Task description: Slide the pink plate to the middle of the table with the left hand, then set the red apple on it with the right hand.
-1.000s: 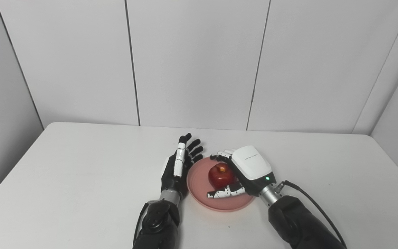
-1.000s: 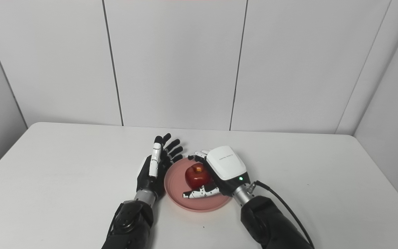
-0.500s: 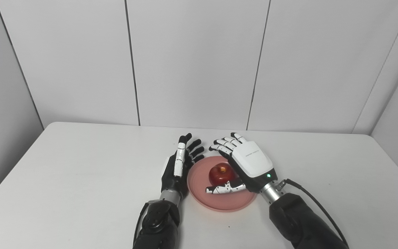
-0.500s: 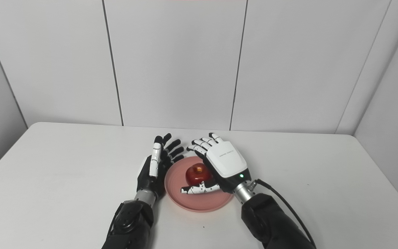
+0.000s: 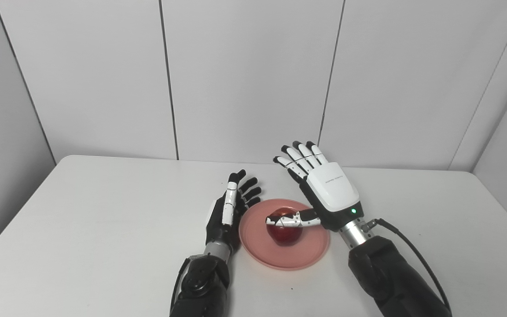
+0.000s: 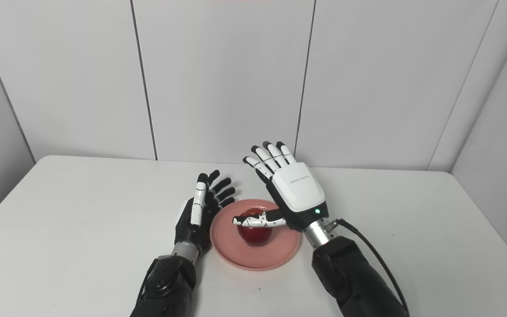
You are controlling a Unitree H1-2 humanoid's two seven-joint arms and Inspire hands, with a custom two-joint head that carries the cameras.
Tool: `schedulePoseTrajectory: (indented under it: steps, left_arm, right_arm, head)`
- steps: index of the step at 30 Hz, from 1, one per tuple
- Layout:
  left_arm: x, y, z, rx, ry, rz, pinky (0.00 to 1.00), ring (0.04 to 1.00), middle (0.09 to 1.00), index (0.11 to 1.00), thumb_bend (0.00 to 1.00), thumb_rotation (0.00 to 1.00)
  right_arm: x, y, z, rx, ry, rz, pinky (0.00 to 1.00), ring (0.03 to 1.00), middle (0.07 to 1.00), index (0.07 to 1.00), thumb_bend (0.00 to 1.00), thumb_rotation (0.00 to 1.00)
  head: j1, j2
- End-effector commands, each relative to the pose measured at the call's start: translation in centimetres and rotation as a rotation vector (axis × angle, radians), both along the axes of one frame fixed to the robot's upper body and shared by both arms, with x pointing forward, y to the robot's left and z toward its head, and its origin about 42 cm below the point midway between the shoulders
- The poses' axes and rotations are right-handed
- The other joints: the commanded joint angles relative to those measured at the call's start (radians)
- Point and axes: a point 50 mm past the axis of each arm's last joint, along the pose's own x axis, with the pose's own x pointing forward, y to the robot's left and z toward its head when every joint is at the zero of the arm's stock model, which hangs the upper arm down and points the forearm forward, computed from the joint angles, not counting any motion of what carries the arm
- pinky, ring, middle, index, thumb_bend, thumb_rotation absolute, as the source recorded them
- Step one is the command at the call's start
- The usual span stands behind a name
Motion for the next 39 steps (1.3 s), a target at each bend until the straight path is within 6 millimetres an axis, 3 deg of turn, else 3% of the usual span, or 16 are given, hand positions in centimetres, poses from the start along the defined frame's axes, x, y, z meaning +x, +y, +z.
schedulePoseTrajectory:
  steps: [1, 9, 13, 18, 22, 30, 39]
  left_arm:
    - [-2.6, 0.0, -4.2, 0.003, 0.192, 0.003, 0.82, 0.831, 0.857, 0.903, 0.71, 0.92]
    - [-2.8, 0.1, -4.0, 0.053, 0.146, 0.055, 0.82, 0.853, 0.855, 0.89, 0.7, 0.9]
    - [-2.8, 0.3, -3.8, 0.106, 0.091, 0.1, 0.9, 0.913, 0.896, 0.909, 0.68, 0.95]
    - [-2.9, 0.2, -3.6, 0.134, 0.046, 0.147, 0.96, 0.961, 0.953, 0.957, 0.72, 0.99]
    - [-3.1, 0.2, -3.3, 0.187, 0.007, 0.182, 1.0, 0.995, 0.994, 0.98, 0.77, 1.0]
    - [-3.3, 0.3, -3.4, 0.286, -0.049, 0.236, 1.0, 1.0, 1.0, 0.999, 0.69, 0.99]
    - [-3.1, 0.2, -2.9, 0.342, -0.034, 0.261, 1.0, 1.0, 1.0, 1.0, 0.69, 1.0]
  right_arm:
    - [0.7, 0.2, 2.9, 0.094, -0.073, -0.006, 1.0, 0.977, 0.944, 0.866, 0.89, 0.93]
    - [0.3, 0.2, 2.7, 0.559, 0.177, -0.025, 0.94, 0.932, 0.927, 0.873, 0.9, 1.0]
    - [0.7, -0.3, 2.7, 0.824, 0.296, 0.014, 0.9, 0.945, 0.946, 0.912, 0.74, 1.0]
    - [1.3, -1.3, 2.0, 1.003, 0.378, -0.011, 0.97, 0.961, 0.952, 0.928, 0.83, 1.0]
    - [1.3, -1.8, 1.2, 1.057, 0.415, -0.045, 1.0, 0.976, 0.973, 0.937, 0.87, 1.0]
    - [1.0, -2.3, 0.0, 1.098, 0.449, -0.077, 1.0, 0.999, 0.997, 0.945, 0.84, 1.0]
    - [0.2, -2.3, -1.6, 1.107, 0.499, -0.109, 1.0, 1.0, 1.0, 0.951, 0.78, 1.0]
  head:
    - [0.001, 0.001]
    - [-0.001, 0.003]
    - [-0.002, 0.003]
    - [-0.004, 0.002]
    - [-0.005, 0.004]
    - [-0.005, 0.004]
    - [-0.005, 0.004]
